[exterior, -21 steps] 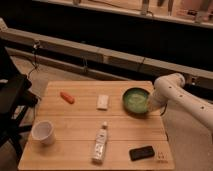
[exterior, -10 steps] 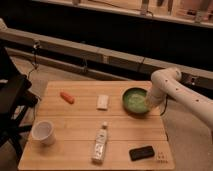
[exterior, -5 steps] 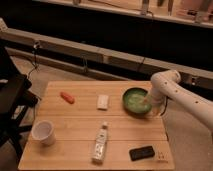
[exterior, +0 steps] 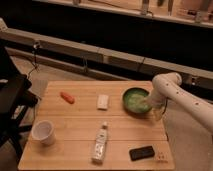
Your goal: Pick up the ceramic bowl
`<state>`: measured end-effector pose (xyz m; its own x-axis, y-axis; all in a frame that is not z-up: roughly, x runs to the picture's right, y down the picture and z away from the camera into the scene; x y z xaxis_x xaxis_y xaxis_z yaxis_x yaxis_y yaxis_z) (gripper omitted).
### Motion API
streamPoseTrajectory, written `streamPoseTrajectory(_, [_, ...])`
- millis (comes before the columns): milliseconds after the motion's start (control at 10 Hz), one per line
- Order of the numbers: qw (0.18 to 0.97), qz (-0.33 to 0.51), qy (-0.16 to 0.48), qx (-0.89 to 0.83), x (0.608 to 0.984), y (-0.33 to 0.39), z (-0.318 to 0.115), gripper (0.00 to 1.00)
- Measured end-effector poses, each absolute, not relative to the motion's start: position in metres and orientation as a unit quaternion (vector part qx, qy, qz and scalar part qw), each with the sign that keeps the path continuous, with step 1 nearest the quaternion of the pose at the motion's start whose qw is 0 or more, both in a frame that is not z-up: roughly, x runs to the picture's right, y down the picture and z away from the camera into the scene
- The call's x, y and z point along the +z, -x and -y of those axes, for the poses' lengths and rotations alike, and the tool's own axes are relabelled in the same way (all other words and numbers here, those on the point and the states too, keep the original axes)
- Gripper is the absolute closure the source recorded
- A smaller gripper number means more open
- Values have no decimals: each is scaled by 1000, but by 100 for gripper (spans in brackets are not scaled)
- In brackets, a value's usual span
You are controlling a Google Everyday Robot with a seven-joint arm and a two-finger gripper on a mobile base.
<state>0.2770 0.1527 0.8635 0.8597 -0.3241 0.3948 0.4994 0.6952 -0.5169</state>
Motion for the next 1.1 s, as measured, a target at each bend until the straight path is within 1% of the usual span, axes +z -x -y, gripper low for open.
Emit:
streamPoseTrajectory(100, [909,140,320,-227,866,-276,-155,20])
streamPoseTrajectory(200, [906,145,325,-229,870,-274,-159,24])
streamPoseTrajectory(400, [902,153,331,-232,876,-268,-162,43])
streamPoseTrajectory(600, [898,166,339,-225,883,-265,-167,66])
streamPoseTrajectory(900, [897,175,342,-219,884,-263,-170,95])
streamPoseTrajectory(1000, [896,175,342,-220,883,-263,-168,100])
streamPoseTrajectory(1100, [896,175,343,-220,883,-263,-168,100])
